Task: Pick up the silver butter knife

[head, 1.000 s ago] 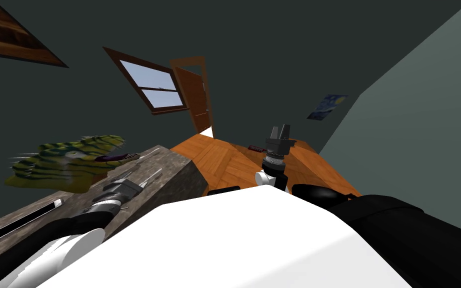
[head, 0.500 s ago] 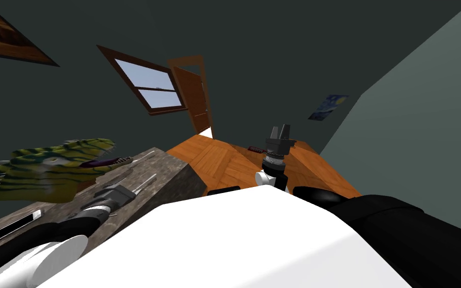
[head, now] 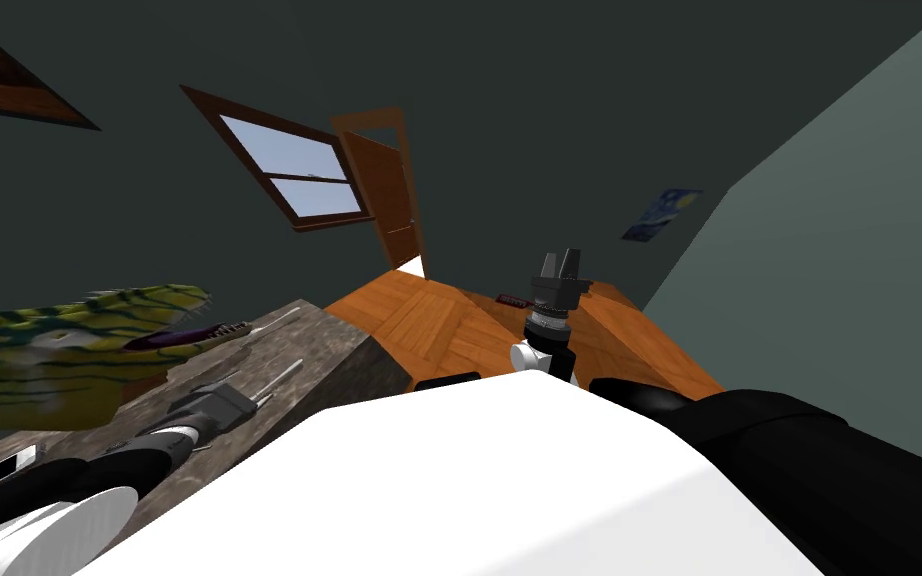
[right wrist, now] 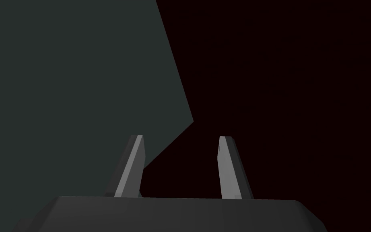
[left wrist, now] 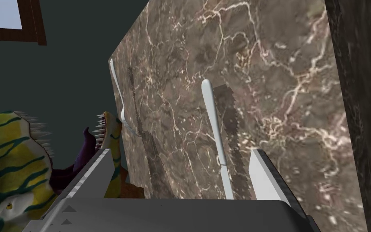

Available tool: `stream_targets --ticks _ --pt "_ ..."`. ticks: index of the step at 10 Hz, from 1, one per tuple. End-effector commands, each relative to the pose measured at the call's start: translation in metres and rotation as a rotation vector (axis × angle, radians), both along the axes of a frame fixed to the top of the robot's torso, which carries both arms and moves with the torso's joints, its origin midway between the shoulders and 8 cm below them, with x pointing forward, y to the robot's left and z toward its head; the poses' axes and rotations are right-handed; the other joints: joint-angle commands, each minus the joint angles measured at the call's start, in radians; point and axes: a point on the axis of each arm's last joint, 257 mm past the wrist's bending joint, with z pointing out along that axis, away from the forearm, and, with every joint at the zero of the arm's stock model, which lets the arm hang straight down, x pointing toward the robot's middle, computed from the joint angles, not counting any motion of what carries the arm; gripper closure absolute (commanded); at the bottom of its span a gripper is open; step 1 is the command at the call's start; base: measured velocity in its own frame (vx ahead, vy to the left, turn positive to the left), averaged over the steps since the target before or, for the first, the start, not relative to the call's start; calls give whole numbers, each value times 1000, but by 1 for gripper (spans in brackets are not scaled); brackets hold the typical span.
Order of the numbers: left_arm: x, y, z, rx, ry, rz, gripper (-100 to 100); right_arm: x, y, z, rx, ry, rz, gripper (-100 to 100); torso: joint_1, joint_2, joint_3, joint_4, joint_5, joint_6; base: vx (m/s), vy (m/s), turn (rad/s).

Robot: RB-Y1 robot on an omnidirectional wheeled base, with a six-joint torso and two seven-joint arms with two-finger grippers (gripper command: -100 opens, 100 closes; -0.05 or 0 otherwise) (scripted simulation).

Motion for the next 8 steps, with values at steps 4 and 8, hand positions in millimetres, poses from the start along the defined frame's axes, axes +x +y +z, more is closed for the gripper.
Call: stream_targets --ticks 4,8 --pt "-32 21 -16 -65 121 70 -100 0 0 0 0 0 0 0 0 -2 -1 -1 0 0 108 -20 10" --pt "-53 25 -30 -110 210 104 -100 0 0 0 0 0 0 0 2 1 0 0 0 0 73 -1 13"
